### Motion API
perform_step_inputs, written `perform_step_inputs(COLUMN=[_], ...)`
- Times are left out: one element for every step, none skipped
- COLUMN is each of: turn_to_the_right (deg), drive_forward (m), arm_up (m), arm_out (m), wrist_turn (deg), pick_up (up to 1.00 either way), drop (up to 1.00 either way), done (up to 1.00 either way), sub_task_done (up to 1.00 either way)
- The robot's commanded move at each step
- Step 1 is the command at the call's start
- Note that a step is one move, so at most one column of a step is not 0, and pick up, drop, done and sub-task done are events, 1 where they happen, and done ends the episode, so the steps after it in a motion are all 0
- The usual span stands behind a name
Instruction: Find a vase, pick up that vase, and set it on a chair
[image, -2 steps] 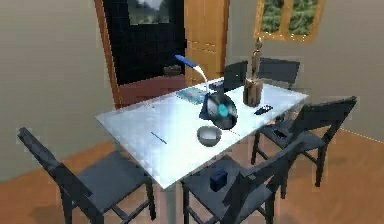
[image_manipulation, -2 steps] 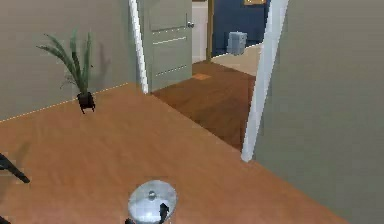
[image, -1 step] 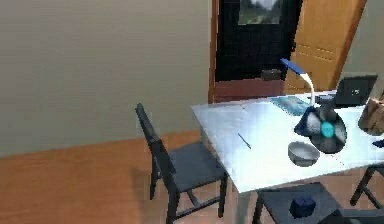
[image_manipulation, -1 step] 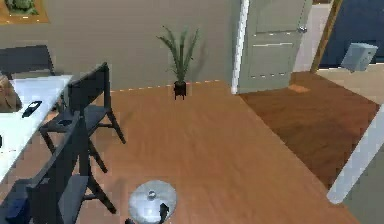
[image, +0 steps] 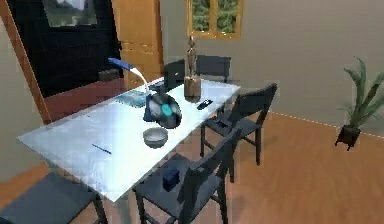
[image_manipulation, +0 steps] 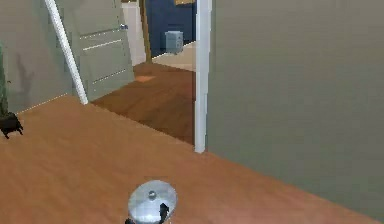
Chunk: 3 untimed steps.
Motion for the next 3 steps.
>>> perform_step_inputs(turn_to_the_right=[45.0, 27.0, -45.0], drive_forward=[0.00, 0.00, 0.00], arm_up=[0.00, 0.00, 0.00], arm_out=[0.00, 0.00, 0.00], wrist_turn=[0.0, 0.0, 0.0], pick_up=[0.00, 0.00, 0.00], drop=[0.00, 0.00, 0.00], done=[0.00, 0.00, 0.00], sub_task_done=[0.00, 0.00, 0.00])
